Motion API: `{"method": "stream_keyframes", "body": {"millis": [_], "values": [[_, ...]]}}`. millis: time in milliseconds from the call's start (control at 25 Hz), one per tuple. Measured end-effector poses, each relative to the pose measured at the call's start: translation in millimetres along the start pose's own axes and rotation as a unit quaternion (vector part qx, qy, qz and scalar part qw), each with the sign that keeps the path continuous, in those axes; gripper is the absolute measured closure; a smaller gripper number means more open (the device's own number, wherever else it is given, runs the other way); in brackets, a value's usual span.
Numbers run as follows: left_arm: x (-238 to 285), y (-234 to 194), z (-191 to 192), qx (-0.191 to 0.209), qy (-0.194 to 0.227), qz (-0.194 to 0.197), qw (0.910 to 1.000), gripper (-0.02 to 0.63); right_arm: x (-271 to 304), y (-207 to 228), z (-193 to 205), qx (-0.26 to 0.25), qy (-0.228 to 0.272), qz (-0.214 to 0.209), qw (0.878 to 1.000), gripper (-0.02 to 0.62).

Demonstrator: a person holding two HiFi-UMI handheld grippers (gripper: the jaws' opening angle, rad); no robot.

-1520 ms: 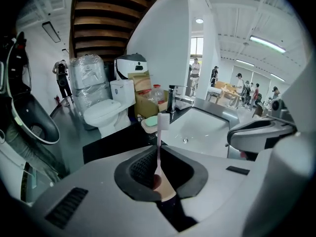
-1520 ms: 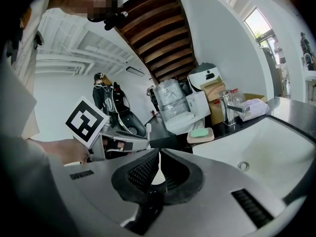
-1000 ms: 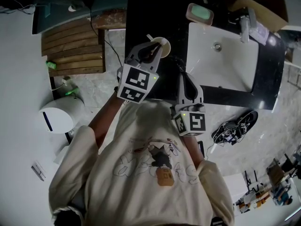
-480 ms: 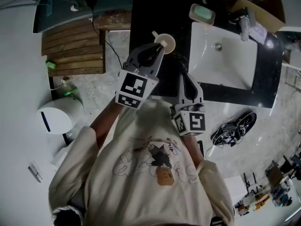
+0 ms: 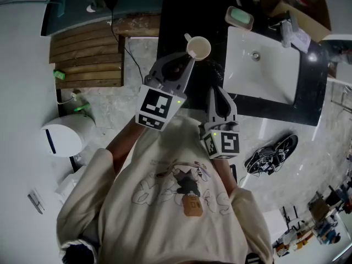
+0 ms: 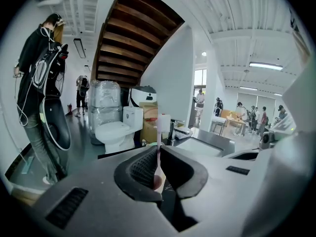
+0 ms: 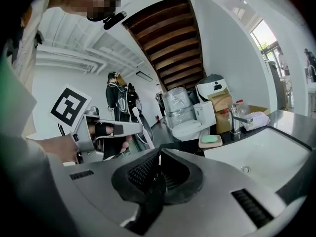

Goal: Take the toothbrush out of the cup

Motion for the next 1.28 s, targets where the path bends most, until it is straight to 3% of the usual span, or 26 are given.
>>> {"method": "stream_keyframes", "body": {"millis": [880,1280], "values": [[-95.1,-5.7,28.9,-0.031,0.011,-0.014,0.9994,0.577,-22.0,-71.7,13.7,-0.027,0.014,-0.015,0.999,0.572],[-150.1,-12.5,53.3,-0.057,0.021,-0.048,0.9970,0.577,-32.7,-111.1,28.7,-0.035,0.020,-0.018,0.999,0.572]]}}
Point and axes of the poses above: the fingertips, and each gripper's own axes: x forward along the fingers, y to its right, z out of its underside, the point moved 4 cm from there along -x, backward along the fingers, and after that the axes turned 8 degrees about -z, right-handed, at the moved point
